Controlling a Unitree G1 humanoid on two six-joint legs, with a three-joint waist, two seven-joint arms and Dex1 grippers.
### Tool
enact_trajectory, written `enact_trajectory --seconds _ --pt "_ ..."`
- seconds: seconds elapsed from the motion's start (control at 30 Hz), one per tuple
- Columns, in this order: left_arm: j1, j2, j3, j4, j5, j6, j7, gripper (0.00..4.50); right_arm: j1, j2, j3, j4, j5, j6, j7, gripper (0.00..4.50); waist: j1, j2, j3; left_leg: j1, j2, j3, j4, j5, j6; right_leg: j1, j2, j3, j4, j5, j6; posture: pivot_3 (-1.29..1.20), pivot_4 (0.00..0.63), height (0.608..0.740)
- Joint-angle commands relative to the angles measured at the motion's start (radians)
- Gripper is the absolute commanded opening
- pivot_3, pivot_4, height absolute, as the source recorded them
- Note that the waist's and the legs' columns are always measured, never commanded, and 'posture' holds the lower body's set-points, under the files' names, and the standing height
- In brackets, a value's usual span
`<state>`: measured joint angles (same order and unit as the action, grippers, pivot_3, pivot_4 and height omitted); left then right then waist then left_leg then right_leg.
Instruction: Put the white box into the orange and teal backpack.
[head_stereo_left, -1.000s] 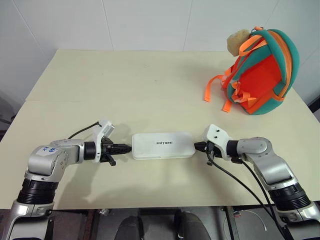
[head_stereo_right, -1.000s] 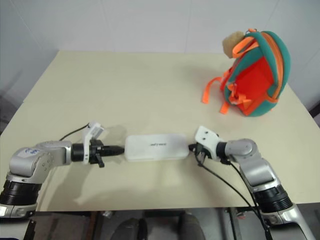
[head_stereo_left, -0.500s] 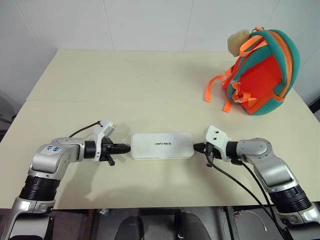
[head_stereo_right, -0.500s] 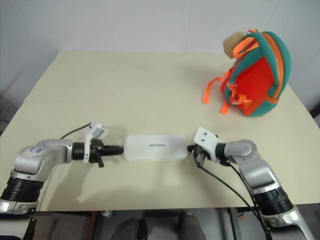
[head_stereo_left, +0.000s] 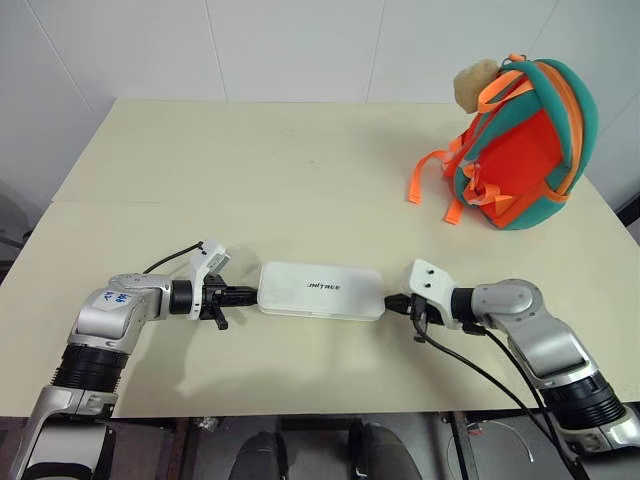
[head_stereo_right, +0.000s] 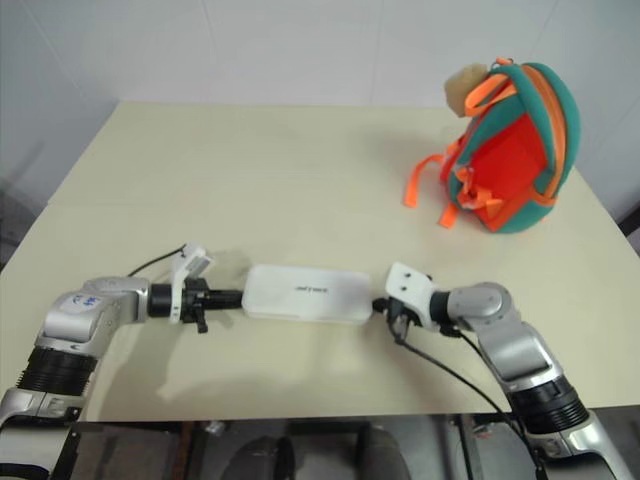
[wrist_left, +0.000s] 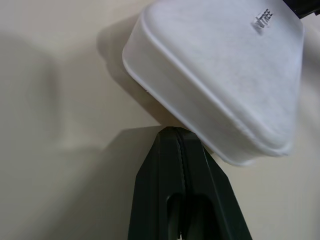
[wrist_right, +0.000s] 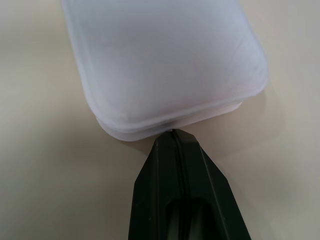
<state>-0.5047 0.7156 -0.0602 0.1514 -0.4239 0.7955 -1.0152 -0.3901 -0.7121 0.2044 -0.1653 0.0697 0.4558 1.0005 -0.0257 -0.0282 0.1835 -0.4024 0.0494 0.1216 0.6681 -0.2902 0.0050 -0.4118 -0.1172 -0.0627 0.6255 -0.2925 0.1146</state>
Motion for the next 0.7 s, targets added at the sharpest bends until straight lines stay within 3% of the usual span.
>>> enact_trajectory --seconds 0.03,0.7 --pt "-0.014 0.005 -0.002 0.000 0.010 -0.014 -0.014 0.00 0.005 -0.030 -0.024 0.005 0.000 -0.029 0.006 0.12 0.000 0.000 0.000 0.000 0.000 0.000 0.000 0.000 0.000 0.000 0.000 0.000 0.000 0.000 0.000 0.00 0.150 0.740" --pt "-0.038 0.151 0.040 0.110 0.073 -0.072 -0.061 0.00 -0.041 -0.136 -0.113 0.076 0.010 -0.089 0.003 0.12 -0.001 0.000 0.000 0.000 0.000 0.000 -0.001 0.000 0.000 -0.001 0.000 0.000 -0.001 0.000 0.000 0.00 0.150 0.740"
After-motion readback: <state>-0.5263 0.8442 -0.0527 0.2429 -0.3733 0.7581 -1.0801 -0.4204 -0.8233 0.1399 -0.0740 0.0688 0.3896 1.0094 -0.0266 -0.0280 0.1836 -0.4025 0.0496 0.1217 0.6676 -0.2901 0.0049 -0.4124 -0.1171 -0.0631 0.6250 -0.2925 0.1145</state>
